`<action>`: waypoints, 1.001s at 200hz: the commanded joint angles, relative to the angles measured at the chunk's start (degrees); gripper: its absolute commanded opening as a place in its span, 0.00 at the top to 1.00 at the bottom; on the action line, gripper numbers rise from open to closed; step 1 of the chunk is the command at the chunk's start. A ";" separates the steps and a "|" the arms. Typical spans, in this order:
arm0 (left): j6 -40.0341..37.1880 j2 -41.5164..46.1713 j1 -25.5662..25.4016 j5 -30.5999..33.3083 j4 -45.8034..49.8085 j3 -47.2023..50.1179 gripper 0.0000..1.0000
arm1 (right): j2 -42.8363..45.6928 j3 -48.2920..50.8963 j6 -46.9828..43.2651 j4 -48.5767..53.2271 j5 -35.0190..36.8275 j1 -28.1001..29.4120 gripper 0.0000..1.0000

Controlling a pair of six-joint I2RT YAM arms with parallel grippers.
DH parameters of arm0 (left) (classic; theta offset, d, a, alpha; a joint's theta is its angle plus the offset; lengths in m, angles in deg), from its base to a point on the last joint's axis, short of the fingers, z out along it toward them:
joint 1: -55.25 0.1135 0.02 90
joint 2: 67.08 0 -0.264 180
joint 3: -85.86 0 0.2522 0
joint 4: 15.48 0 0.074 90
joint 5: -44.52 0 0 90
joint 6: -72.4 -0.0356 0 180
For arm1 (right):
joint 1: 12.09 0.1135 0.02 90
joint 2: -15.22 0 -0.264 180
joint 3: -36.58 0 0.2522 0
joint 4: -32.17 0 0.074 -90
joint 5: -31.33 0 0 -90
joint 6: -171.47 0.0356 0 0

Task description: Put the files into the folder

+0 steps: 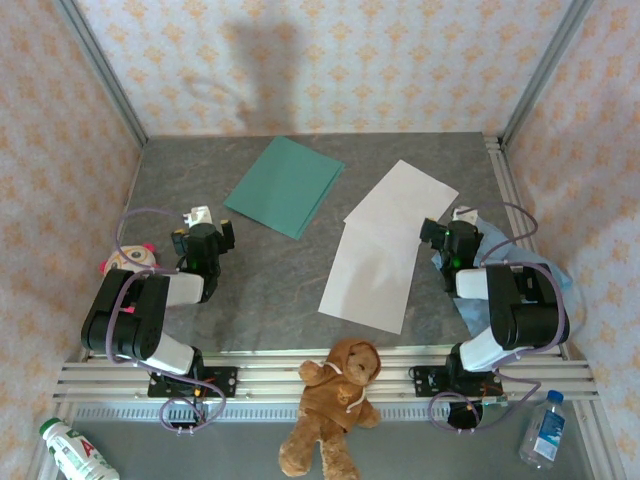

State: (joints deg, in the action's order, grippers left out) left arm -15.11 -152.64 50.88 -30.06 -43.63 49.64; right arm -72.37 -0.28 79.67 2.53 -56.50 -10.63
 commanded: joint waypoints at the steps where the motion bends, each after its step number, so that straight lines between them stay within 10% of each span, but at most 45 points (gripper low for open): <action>1: -0.31 0.04 0.09 1.45 -2.66 -0.70 0.00 | 0.32 -0.64 -0.39 -1.97 1.45 0.07 0.01; 144: -0.52 2.98 0.07 1.63 1.60 -1.90 0.00 | 3.97 -1.61 -0.67 2.54 0.54 0.08 0.01; 200: 0.13 15.53 -3.92 3.81 19.36 -7.16 0.00 | 14.35 -10.07 6.69 24.98 -1.05 0.05 0.01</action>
State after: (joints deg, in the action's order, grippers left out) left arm -15.11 -141.86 49.27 -28.24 -33.51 46.15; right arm -62.40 -5.52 80.87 16.76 -56.63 -10.63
